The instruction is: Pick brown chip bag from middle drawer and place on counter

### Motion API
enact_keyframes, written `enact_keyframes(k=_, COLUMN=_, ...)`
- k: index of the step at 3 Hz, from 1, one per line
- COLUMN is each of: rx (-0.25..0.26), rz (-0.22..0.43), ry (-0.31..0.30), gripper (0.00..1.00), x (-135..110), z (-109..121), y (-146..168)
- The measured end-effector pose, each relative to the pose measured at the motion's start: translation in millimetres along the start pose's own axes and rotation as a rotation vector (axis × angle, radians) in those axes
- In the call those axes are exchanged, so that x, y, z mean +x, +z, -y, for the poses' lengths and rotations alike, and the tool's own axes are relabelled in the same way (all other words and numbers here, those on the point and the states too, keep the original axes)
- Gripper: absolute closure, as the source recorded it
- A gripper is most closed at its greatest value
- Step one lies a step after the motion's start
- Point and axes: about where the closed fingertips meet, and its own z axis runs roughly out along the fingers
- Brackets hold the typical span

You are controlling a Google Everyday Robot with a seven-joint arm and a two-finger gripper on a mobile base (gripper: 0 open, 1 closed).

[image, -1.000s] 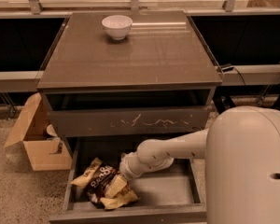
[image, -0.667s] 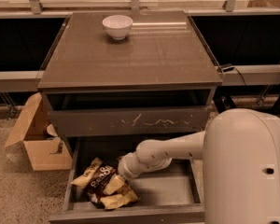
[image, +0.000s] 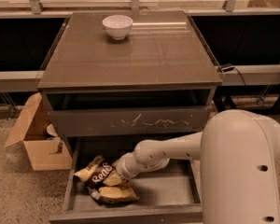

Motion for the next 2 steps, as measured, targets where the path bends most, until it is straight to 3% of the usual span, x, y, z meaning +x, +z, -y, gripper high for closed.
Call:
enact_keyframes(k=1, rx=0.016, rz=0.038, ry=-0.015, gripper=0.8, x=-4.9, z=-4.3, y=-15.3)
enact_keyframes(k=2, rx=0.057, rz=0.125, ry=-0.075, gripper=1.0, x=-17.7, z=-19.4, y=-58.3)
